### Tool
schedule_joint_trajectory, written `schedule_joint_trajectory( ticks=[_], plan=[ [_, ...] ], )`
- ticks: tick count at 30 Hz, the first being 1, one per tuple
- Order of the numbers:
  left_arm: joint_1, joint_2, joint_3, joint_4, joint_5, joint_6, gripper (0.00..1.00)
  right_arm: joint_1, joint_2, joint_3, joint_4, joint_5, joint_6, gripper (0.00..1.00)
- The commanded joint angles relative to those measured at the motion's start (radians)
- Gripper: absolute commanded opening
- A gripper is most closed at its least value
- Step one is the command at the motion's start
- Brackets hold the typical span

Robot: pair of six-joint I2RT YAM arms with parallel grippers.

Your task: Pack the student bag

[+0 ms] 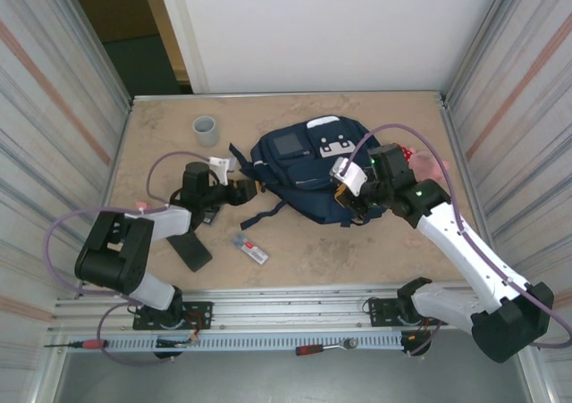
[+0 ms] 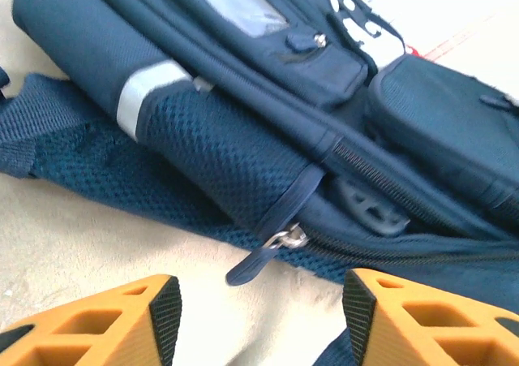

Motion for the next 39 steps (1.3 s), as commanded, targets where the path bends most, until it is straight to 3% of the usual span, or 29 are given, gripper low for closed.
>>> schedule_joint_trajectory(
  ticks=[1,11,17,26,34,39],
  plan=[
    [-0.006,0.046,-0.011,0.127,0.044,0.069,0.57,-0.024,-0.027,0.066,0.048,-0.094,-0.015,0.00],
    [-0.101,0.172,0.020,0.153,-0.032,0.297,0.51,-0.048,-0.025,0.081,0.060,-0.121,0.004,0.00],
    [-0.108,0.267,0.032,0.290,-0.037,0.292,0.38,-0.049,-0.025,0.078,0.060,-0.122,0.011,0.00],
    [-0.120,0.274,0.023,0.379,0.019,0.340,0.27,-0.053,-0.019,0.071,0.066,-0.125,0.021,0.00],
    [-0.121,0.241,-0.005,0.377,0.027,0.317,0.04,-0.054,-0.022,0.050,0.094,-0.088,0.042,0.00],
    [-0.124,0.197,-0.018,0.334,0.054,0.319,0.00,-0.048,-0.017,0.012,0.130,-0.059,0.073,0.00]
  ],
)
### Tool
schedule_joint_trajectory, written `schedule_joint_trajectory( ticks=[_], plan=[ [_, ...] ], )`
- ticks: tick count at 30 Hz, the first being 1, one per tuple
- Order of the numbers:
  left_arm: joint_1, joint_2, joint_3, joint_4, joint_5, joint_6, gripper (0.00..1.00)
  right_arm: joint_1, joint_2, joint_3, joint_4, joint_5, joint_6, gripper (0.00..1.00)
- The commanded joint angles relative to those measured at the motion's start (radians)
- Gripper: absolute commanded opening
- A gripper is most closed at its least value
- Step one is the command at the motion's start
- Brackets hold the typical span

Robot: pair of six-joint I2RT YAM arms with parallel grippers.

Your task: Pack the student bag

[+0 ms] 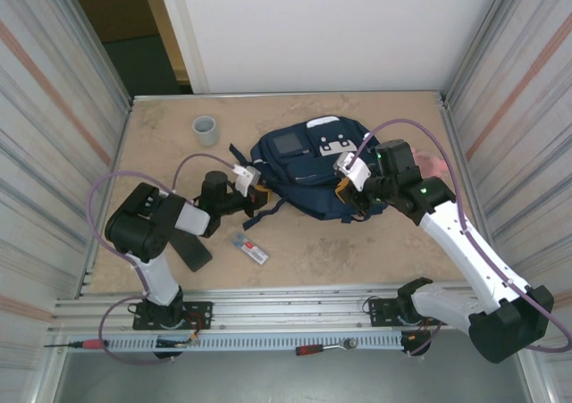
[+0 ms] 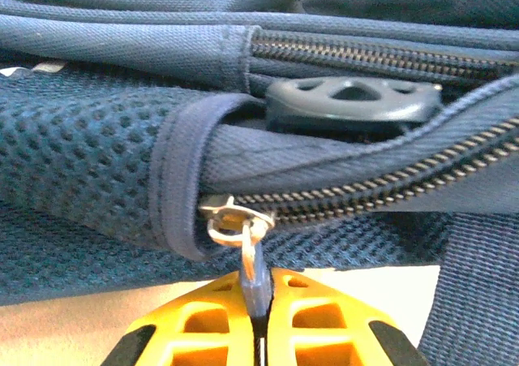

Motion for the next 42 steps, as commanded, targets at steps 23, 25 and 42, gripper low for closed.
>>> schedule_joint_trajectory(
  ticks=[23,25,42],
  plan=[
    [-0.107,-0.277,0.115,-0.557,0.208,0.179,0.00,0.143,0.148,-0.184,0.506,0.226,0.355,0.05],
    [-0.104,-0.284,0.113,-0.583,0.134,0.149,0.00,0.142,0.126,-0.181,0.468,0.209,0.411,0.27],
    [-0.091,-0.269,0.132,-0.724,0.004,0.095,0.00,0.137,-0.018,-0.321,0.175,0.069,1.597,0.72]
  ],
)
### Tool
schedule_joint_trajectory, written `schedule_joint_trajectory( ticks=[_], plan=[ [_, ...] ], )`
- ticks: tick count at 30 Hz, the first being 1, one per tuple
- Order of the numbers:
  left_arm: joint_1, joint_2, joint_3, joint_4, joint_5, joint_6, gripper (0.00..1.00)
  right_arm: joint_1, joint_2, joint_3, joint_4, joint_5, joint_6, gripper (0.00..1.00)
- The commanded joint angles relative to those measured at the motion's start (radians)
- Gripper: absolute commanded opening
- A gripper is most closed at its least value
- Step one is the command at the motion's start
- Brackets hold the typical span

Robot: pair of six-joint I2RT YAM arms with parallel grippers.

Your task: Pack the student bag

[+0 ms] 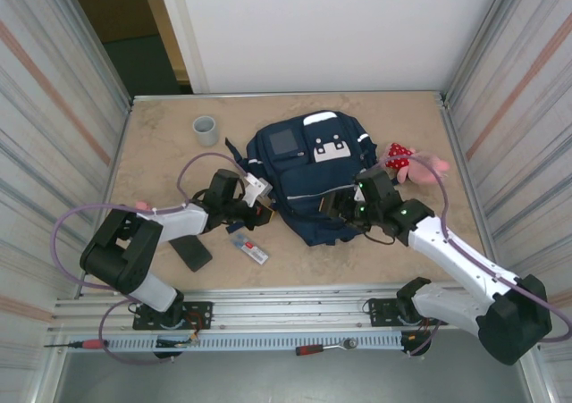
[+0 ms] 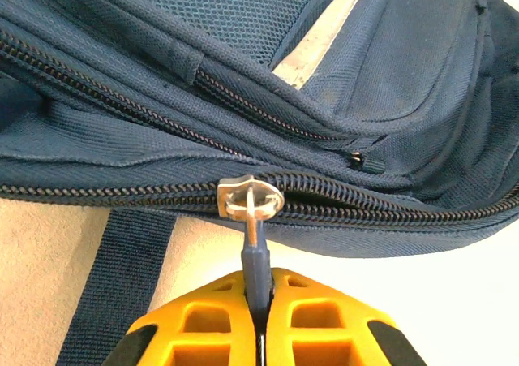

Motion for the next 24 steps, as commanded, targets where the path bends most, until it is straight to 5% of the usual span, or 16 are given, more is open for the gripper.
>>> schedule_joint_trajectory(
  ticks=[1,7,13,24],
  plan=[
    [0.001,-0.030,0.037,-0.009,-0.008,-0.005,0.00,-0.003,0.019,-0.035,0.002,-0.082,0.226,0.73],
    [-0.002,-0.022,0.065,-0.025,0.010,-0.006,0.00,0.002,0.071,-0.089,0.101,-0.114,0.320,0.75],
    [-0.023,-0.037,0.089,-0.093,0.096,0.049,0.00,0.003,0.120,-0.103,0.176,-0.042,0.332,0.67],
    [-0.114,0.003,0.194,-0.315,0.245,0.204,0.00,0.030,0.115,-0.129,0.260,0.086,0.396,0.32]
  ],
)
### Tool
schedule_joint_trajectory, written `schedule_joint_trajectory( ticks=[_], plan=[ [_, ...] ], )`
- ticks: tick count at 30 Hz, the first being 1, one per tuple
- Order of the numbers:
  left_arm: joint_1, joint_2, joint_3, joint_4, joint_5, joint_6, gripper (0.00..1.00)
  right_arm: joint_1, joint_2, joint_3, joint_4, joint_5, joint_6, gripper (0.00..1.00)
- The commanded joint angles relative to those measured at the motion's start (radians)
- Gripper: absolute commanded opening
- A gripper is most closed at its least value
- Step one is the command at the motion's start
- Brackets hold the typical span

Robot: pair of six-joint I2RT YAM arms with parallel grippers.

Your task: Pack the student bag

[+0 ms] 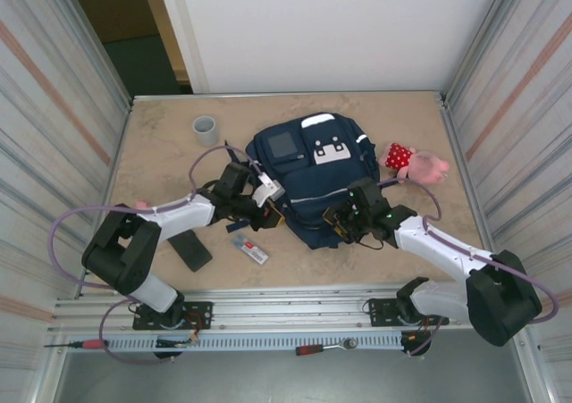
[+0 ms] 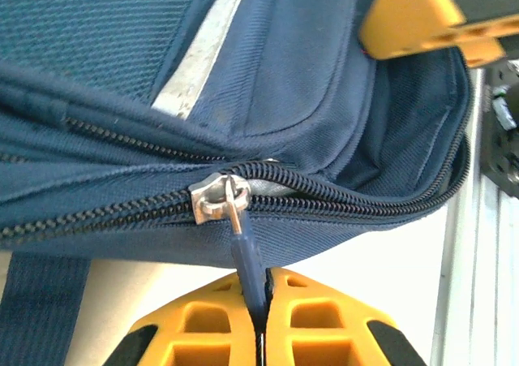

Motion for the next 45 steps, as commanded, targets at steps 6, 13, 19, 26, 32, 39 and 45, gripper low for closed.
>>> schedule_joint_trajectory(
  ticks=[6,13,19,26,32,39,45],
  plan=[
    [-0.028,0.004,0.038,-0.069,0.002,0.046,0.00,-0.005,-0.047,0.017,-0.006,0.034,-0.013,0.54],
    [0.009,0.002,-0.008,-0.024,-0.046,0.015,0.00,-0.101,-0.172,0.013,-0.156,-0.082,-0.061,0.67],
    [0.008,0.010,-0.013,-0.019,-0.047,0.012,0.00,-0.107,-0.199,-0.003,-0.102,-0.149,-0.016,0.66],
    [0.006,0.008,-0.013,-0.011,-0.037,0.012,0.00,-0.124,-0.066,0.001,0.030,-0.183,-0.013,0.55],
    [-0.019,-0.013,0.002,-0.006,0.036,0.011,0.00,-0.110,0.004,0.011,0.100,-0.152,-0.007,0.36],
    [-0.060,0.017,0.038,-0.090,0.149,0.039,0.00,-0.108,-0.030,0.026,0.230,-0.064,-0.014,0.05],
    [-0.038,0.050,0.066,-0.112,-0.055,-0.070,0.00,-0.093,-0.061,0.052,0.306,-0.043,-0.057,0.00]
  ],
)
